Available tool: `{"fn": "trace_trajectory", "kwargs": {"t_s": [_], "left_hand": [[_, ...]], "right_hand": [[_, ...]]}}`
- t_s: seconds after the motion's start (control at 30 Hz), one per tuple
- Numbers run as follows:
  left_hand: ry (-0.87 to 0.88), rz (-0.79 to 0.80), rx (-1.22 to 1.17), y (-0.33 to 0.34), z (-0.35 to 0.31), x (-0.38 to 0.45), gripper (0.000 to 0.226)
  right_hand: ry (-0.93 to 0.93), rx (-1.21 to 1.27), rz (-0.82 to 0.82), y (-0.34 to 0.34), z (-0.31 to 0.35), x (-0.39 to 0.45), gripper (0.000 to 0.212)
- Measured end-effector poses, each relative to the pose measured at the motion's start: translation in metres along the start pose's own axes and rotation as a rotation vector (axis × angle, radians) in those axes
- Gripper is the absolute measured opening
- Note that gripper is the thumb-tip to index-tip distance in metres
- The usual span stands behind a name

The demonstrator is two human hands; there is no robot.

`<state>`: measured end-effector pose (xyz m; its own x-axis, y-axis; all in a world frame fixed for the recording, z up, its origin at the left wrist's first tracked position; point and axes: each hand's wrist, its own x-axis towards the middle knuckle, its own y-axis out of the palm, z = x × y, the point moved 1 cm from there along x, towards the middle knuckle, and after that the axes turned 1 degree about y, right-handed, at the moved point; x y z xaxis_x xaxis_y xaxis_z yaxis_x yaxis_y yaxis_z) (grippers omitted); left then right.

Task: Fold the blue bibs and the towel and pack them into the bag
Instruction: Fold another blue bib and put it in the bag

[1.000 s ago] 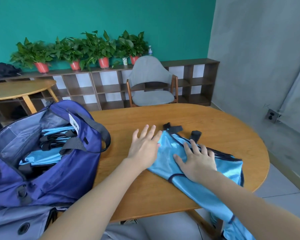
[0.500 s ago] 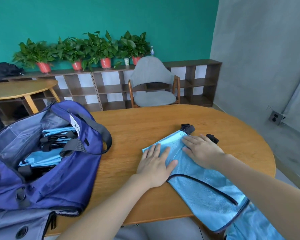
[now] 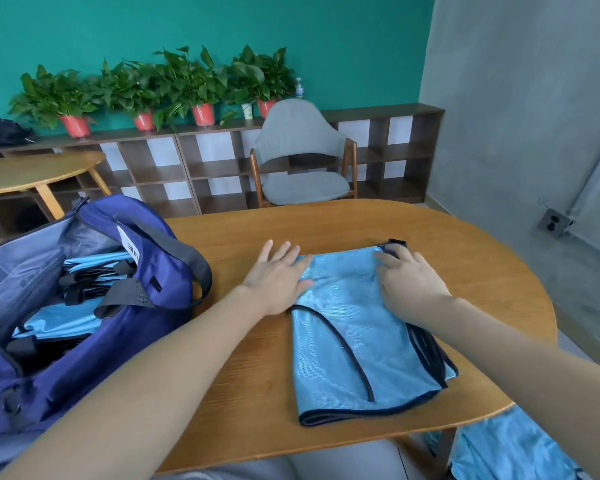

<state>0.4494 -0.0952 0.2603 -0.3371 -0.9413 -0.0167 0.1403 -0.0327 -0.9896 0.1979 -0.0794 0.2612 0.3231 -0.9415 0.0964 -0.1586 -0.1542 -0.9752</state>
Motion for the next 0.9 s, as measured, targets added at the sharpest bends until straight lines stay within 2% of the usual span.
{"fn": "trace_trajectory", "kwargs": {"t_s": [0.07,0.1,0.2,0.23,0.3,0.33,0.47,0.63,0.8,0.9], "left_hand": [[-0.022,-0.146,-0.214,-0.005,-0.021,0.0,0.051],[-0.023,-0.199,-0.3,-0.006,-0.035,-0.001,0.047],[-0.029,-0.183,-0.361,0.005,-0.069,-0.006,0.041],[-0.045,-0.15,-0.337,0.013,-0.075,-0.008,0.044],[-0.078,-0.1,-0.295,0.027,-0.078,-0.014,0.054],[-0.084,-0.086,-0.297,0.031,-0.077,-0.017,0.058],[-0.031,-0.033,-0.29,0.033,-0.068,-0.021,0.069],[-0.023,-0.015,-0.271,0.028,-0.069,-0.022,0.071],[-0.002,-0.14,-0.288,0.019,-0.073,-0.04,0.066],[0.052,-0.213,-0.397,0.015,-0.081,-0.063,0.06]], "right_hand": [[-0.073,0.12,-0.094,-0.004,0.015,0.002,0.05],[-0.096,0.208,-0.091,-0.002,0.023,0.004,0.051],[-0.019,0.386,0.016,0.013,0.04,0.004,0.037],[0.009,0.379,0.069,0.019,0.041,0.002,0.047],[0.023,0.269,0.151,0.027,0.036,-0.005,0.083],[0.019,0.224,0.143,0.03,0.03,-0.008,0.088],[0.007,0.307,0.14,0.033,0.0,-0.019,0.082],[0.01,0.336,0.115,0.033,0.0,-0.021,0.083],[-0.024,0.516,-0.108,0.023,-0.002,-0.044,0.064],[-0.085,0.61,-0.132,0.018,-0.004,-0.075,0.049]]}}
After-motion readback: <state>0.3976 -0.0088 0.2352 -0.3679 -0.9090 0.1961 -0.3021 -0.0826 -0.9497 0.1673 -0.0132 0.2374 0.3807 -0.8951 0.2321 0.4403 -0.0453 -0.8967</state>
